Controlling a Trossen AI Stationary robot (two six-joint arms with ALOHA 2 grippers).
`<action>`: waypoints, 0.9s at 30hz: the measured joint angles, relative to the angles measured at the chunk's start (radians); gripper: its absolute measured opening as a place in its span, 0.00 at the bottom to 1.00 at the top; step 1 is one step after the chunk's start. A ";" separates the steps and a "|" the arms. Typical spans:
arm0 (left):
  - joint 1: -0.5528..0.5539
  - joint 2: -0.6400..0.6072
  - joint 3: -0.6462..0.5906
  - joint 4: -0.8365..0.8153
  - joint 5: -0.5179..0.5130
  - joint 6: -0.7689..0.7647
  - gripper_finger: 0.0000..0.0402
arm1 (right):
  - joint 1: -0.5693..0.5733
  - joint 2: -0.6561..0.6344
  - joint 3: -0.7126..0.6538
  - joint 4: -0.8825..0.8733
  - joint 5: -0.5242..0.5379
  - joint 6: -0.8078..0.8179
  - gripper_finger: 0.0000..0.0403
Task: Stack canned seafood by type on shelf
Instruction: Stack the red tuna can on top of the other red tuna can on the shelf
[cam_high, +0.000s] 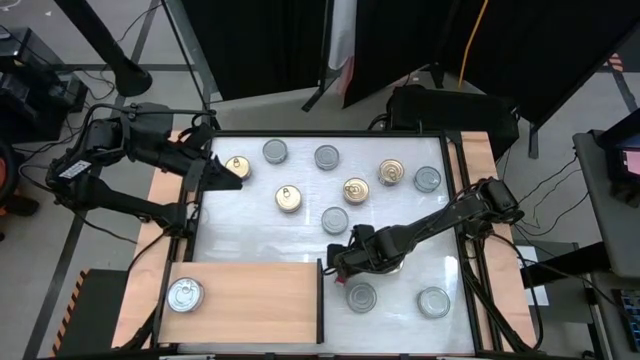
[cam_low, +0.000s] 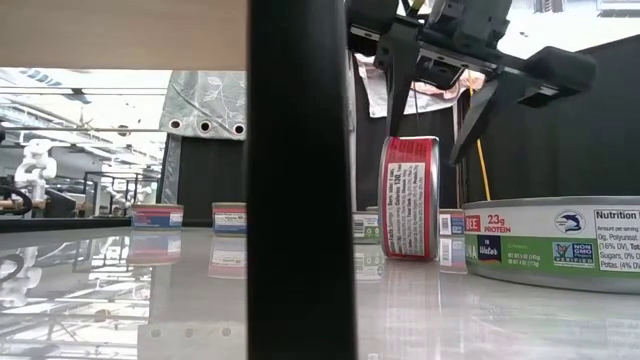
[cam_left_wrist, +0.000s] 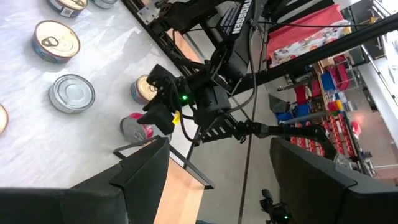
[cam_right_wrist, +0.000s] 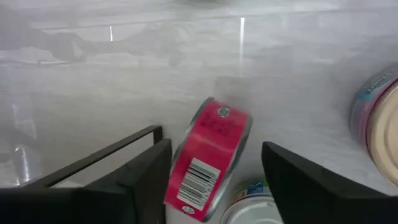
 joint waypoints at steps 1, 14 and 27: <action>0.000 0.000 0.000 0.000 -0.003 0.001 0.69 | 0.000 0.000 0.000 0.009 0.000 0.006 0.57; 0.000 0.000 0.000 0.000 -0.030 0.019 0.69 | 0.003 0.015 0.000 0.028 -0.014 0.048 0.73; 0.000 0.000 0.000 0.003 -0.040 0.017 0.69 | -0.014 0.076 0.000 -0.004 -0.037 -0.086 0.40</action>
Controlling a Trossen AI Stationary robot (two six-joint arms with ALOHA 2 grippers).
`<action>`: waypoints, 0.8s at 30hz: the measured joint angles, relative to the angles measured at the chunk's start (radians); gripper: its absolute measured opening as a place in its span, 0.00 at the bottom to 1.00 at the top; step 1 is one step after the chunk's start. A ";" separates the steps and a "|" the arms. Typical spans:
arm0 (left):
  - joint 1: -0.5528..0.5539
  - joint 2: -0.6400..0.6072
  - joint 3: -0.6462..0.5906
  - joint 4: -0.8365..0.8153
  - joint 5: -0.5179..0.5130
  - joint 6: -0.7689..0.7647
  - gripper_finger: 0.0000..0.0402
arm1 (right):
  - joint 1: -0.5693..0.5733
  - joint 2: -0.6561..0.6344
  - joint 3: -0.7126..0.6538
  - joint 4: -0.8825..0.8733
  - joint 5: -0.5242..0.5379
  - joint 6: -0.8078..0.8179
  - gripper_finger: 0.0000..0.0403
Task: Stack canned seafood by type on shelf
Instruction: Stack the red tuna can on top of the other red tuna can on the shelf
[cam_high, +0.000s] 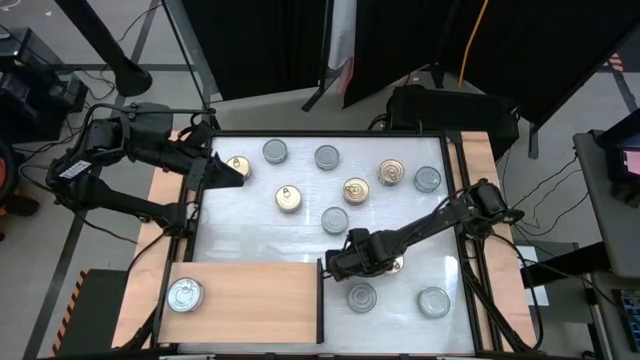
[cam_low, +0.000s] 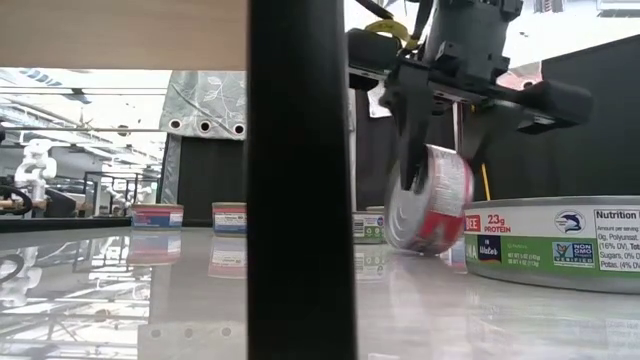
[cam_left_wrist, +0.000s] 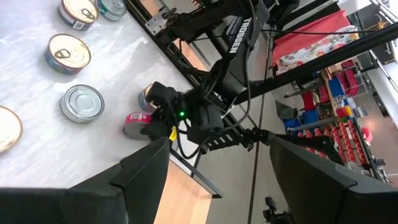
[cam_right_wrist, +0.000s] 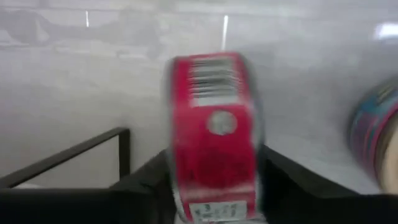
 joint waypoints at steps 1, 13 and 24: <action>0.000 0.000 0.000 0.000 0.000 0.000 0.69 | 0.000 -0.007 0.000 -0.011 0.005 -0.016 0.35; 0.000 0.030 0.000 0.117 -0.300 0.056 0.69 | -0.017 -0.458 -0.001 -0.112 0.040 -0.328 0.29; 0.010 0.086 0.000 0.473 -0.167 -0.210 0.69 | -0.232 -0.744 0.000 0.490 0.211 -0.690 0.29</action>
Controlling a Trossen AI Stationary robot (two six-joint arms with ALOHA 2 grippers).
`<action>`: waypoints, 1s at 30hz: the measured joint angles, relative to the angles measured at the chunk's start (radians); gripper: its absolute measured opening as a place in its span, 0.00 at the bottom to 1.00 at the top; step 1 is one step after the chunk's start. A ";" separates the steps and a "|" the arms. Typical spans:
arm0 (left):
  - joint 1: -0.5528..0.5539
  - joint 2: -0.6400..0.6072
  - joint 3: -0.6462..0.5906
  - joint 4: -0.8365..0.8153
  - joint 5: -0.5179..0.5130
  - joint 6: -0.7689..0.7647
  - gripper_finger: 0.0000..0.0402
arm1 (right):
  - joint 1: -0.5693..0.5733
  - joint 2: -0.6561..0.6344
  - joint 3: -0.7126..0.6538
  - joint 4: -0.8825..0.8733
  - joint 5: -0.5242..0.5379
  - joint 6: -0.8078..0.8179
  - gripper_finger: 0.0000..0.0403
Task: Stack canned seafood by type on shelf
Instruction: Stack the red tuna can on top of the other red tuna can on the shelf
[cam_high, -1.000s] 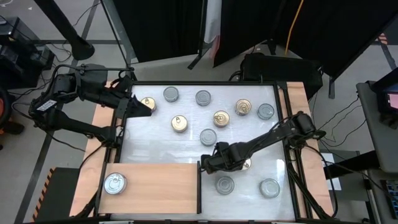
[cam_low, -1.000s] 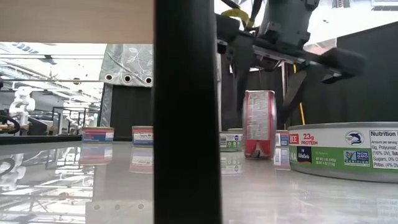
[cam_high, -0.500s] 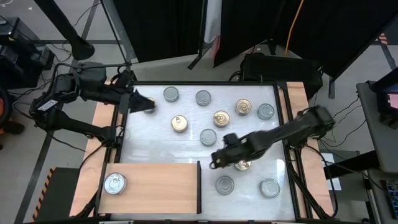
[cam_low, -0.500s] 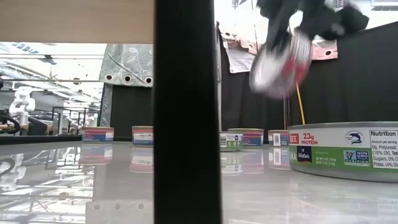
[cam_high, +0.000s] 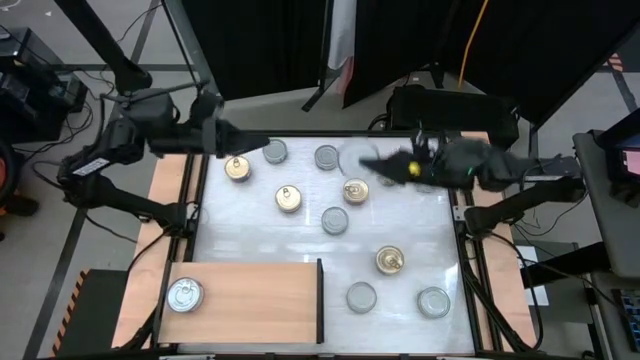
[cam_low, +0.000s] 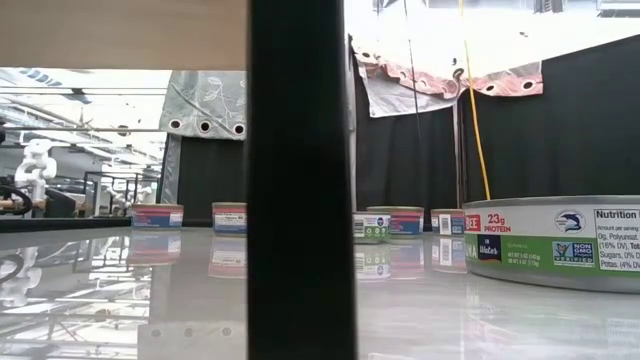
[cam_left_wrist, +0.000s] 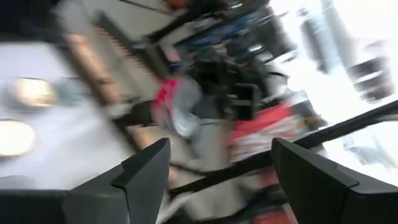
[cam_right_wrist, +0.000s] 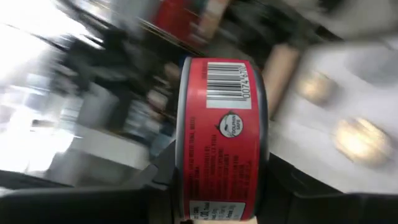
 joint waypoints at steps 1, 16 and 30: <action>0.001 0.012 0.000 0.052 0.017 -0.036 0.69 | -0.030 0.001 0.000 0.080 -0.042 -0.031 0.29; 0.023 0.166 0.000 0.165 -0.004 -0.170 0.69 | -0.196 0.117 0.001 0.431 -0.411 0.057 0.29; -0.018 0.171 0.000 0.092 -0.086 -0.113 0.69 | -0.202 0.147 0.000 0.406 -0.431 0.086 0.30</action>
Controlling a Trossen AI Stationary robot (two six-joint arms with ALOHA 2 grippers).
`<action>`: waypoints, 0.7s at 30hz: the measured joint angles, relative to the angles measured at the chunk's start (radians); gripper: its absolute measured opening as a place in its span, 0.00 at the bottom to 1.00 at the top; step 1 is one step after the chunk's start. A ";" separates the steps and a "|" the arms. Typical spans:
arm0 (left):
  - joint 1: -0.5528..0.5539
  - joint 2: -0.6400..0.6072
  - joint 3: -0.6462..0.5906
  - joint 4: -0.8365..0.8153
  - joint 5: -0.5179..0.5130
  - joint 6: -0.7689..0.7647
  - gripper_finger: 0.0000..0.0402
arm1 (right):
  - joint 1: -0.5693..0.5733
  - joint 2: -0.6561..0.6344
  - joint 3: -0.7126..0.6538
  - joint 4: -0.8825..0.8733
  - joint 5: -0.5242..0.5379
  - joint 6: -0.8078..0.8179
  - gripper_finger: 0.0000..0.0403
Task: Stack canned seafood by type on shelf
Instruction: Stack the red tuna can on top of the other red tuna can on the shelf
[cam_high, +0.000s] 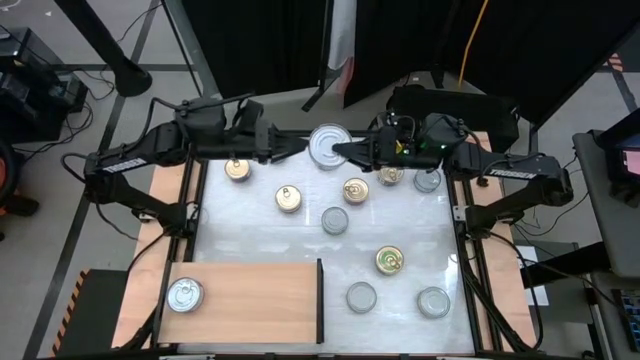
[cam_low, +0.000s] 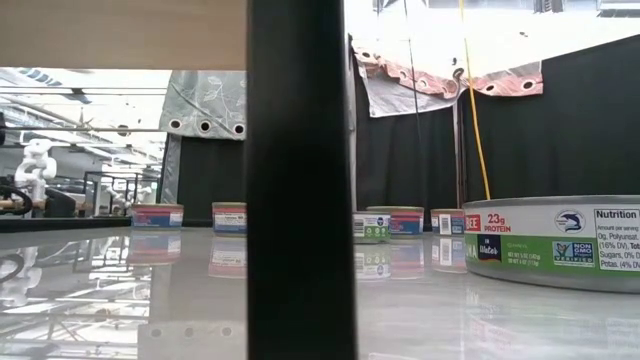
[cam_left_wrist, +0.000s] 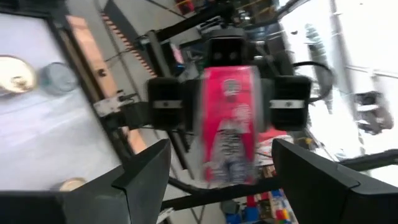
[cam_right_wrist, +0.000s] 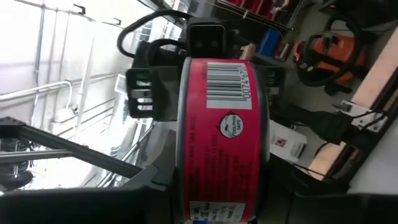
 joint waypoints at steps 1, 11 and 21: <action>0.000 0.000 0.000 -0.017 -0.005 -0.002 0.69 | 0.000 0.000 0.000 -0.005 0.001 0.000 0.30; 0.001 0.015 0.001 0.007 -0.015 -0.021 0.69 | -0.013 0.013 0.000 0.009 0.002 0.006 0.30; 0.000 0.050 0.000 0.118 0.041 -0.045 0.69 | -0.012 0.046 0.000 0.061 0.005 0.030 0.30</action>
